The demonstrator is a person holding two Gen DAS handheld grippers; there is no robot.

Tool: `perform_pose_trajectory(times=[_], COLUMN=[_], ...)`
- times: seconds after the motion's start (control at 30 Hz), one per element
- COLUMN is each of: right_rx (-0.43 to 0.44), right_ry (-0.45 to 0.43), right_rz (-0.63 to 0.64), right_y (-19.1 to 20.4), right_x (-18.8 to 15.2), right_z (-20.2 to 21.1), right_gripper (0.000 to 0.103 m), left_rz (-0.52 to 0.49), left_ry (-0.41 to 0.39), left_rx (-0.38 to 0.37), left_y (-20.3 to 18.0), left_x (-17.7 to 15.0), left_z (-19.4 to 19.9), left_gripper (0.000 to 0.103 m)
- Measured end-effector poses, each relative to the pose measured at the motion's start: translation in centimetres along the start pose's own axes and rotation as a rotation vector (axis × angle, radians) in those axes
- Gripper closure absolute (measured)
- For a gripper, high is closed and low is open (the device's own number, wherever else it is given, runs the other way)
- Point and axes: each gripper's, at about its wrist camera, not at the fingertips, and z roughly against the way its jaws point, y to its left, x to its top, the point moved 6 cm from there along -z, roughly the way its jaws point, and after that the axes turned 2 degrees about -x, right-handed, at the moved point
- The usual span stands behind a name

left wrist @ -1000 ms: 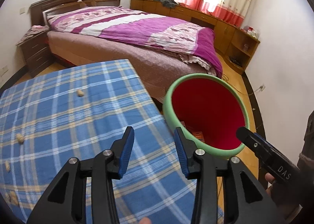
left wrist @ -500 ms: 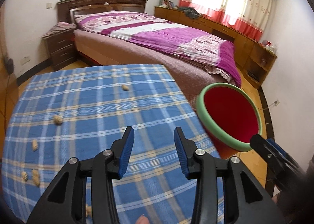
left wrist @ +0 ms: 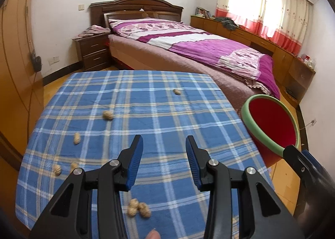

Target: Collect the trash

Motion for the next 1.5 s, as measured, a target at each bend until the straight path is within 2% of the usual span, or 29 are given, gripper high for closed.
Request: perform_pose_trajectory(times=[0.43, 1.5], right_rx=[-0.001, -0.001], right_ry=[0.017, 0.019], right_rz=[0.015, 0.019], right_y=[1.1, 1.3], right_x=[-1.8, -2.1], right_z=[-0.2, -0.2], right_gripper=[0.005, 0.005], left_rz=[0.016, 0.018], left_ry=[-0.021, -0.035], left_rx=[0.063, 0.075], left_y=[2.2, 2.6], left_x=[-1.5, -1.6], left_z=[0.7, 1.2], left_gripper=[0.061, 0.060])
